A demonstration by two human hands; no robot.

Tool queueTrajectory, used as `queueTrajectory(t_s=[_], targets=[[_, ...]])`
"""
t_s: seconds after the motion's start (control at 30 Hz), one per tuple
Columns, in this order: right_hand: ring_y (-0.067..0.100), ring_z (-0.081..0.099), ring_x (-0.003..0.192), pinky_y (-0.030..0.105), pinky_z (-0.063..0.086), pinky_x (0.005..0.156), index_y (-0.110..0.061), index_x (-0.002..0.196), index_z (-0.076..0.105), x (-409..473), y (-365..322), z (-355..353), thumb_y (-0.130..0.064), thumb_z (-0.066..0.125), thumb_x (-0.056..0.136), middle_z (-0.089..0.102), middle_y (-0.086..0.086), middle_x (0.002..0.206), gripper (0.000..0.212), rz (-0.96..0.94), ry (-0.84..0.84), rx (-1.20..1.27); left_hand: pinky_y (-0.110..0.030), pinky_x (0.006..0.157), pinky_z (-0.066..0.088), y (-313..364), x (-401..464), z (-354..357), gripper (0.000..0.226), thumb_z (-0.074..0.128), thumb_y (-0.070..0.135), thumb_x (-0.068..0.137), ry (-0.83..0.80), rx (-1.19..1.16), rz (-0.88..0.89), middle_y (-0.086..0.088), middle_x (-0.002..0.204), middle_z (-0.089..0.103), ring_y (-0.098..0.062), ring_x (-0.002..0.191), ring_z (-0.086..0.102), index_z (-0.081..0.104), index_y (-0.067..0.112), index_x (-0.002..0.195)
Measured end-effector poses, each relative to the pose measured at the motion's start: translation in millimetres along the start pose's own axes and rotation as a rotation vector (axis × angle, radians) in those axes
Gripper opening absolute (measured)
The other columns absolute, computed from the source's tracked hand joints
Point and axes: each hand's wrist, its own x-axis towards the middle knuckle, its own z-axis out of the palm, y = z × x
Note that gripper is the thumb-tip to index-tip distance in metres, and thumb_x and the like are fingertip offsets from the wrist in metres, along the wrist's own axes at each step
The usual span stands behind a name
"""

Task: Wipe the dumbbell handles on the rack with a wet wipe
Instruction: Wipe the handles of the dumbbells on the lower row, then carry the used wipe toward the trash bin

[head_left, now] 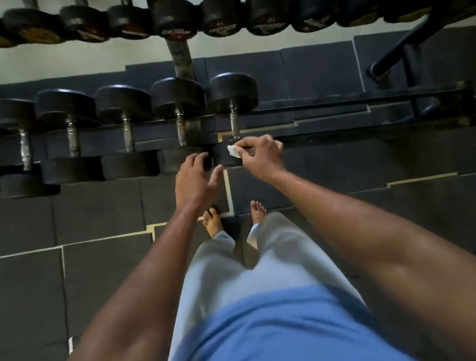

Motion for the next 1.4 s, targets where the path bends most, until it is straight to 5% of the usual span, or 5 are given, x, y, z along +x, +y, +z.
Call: queueTrajectory(t_s=[0.17, 0.73, 1.17, 1.4], targets=[[0.008, 0.069, 0.092, 0.037, 0.061, 0.083, -0.032, 0.106, 0.081, -44, -23, -32, -0.034, 0.075, 0.097, 0.077, -0.013, 0.096, 0.011, -0.066, -0.08, 0.139, -0.043, 0.11, 0.05, 19, -47, -31, 0.064, 0.063, 0.057, 0.101, 0.051, 0.03, -0.026, -0.005, 0.15, 0.055, -0.025, 0.134, 0.056, 0.055, 0.019, 0.152], [0.008, 0.068, 0.103, 0.029, 0.057, 0.094, -0.022, 0.124, 0.075, -133, -96, -21, -0.024, 0.066, 0.104, 0.076, -0.005, 0.114, 0.022, -0.616, -0.534, -0.026, -0.046, 0.113, 0.046, 1, -235, -46, 0.059, 0.061, 0.053, 0.104, 0.503, -0.116, -0.495, -0.006, 0.145, 0.057, -0.028, 0.135, 0.055, 0.055, 0.016, 0.149], [0.007, 0.068, 0.096, 0.028, 0.058, 0.087, -0.023, 0.116, 0.078, -259, -301, 156, -0.024, 0.066, 0.104, 0.076, -0.009, 0.107, 0.017, -0.948, -0.713, -0.027, -0.051, 0.114, 0.046, -208, -370, -129, 0.064, 0.053, 0.061, 0.104, 0.763, -0.123, -0.797, -0.008, 0.144, 0.058, -0.031, 0.135, 0.056, 0.055, 0.015, 0.148], [0.01, 0.069, 0.098, 0.033, 0.059, 0.091, -0.02, 0.115, 0.078, -310, -436, 258, -0.023, 0.066, 0.103, 0.076, -0.006, 0.109, 0.017, -0.939, -0.677, -0.007, -0.05, 0.11, 0.047, -344, -416, -217, 0.061, 0.057, 0.056, 0.105, 0.778, -0.119, -0.818, -0.012, 0.143, 0.059, -0.034, 0.131, 0.058, 0.057, 0.012, 0.146]])
